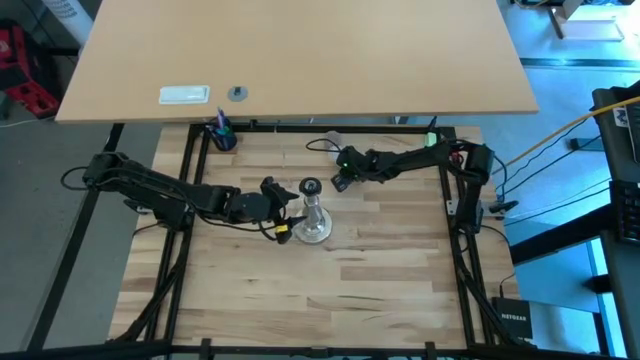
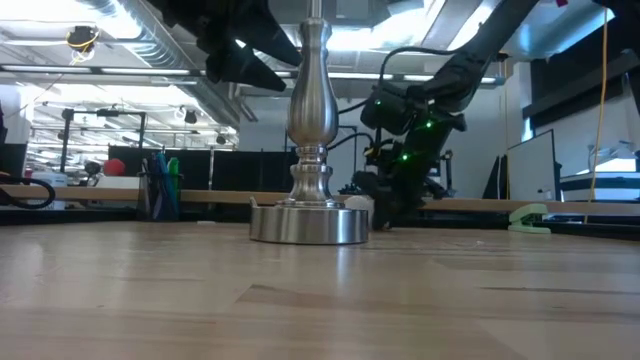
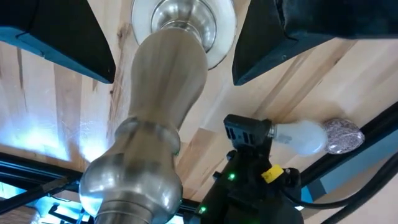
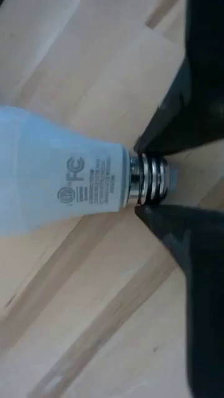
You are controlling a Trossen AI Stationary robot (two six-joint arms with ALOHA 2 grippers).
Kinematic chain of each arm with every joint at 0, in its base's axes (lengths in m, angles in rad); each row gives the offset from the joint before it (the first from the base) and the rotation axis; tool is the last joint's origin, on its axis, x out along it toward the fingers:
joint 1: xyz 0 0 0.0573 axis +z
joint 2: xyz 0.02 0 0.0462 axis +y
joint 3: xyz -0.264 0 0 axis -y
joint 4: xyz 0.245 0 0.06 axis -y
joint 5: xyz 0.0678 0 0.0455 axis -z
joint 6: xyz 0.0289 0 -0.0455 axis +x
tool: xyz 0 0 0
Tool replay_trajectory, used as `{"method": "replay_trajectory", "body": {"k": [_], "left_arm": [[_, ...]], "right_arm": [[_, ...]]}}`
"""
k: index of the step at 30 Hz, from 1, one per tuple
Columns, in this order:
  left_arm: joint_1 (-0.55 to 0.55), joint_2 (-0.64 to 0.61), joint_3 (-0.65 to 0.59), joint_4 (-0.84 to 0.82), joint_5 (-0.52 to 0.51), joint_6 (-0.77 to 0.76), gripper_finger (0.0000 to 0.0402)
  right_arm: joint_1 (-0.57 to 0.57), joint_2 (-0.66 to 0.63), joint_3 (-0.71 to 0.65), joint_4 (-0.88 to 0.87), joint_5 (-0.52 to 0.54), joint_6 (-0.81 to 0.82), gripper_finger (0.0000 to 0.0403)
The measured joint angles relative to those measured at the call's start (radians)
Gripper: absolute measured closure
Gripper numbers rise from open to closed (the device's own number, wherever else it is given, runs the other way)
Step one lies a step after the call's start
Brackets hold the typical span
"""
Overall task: Screw lightbulb
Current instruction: Insert the lightbulb into the silver lamp
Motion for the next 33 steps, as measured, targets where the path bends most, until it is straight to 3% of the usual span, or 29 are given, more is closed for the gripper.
{"method": "replay_trajectory", "body": {"k": [2,11,21,26,33], "left_arm": [[0.000,0.000,0.000,-0.004,0.000,-0.007,0.0089],[-0.015,-0.006,-0.001,-0.014,0.000,-0.011,0.0089],[-0.059,-0.175,-0.001,-0.118,-0.001,-0.027,0.0089],[-0.101,-0.261,-0.001,-0.120,-0.002,-0.046,0.0089],[-0.130,-0.280,-0.001,0.063,0.000,-0.011,0.0089]], "right_arm": [[0.001,-0.010,0.000,-0.010,0.001,-0.031,0.0309],[0.076,-0.228,0.000,-0.286,0.036,-0.091,0.0309],[0.360,-0.636,-0.001,-0.688,0.187,0.087,0.0309],[0.571,-0.784,-0.034,-0.592,0.154,0.114,0.0309],[0.786,-0.817,-0.143,-0.159,0.153,0.014,0.0309]]}}
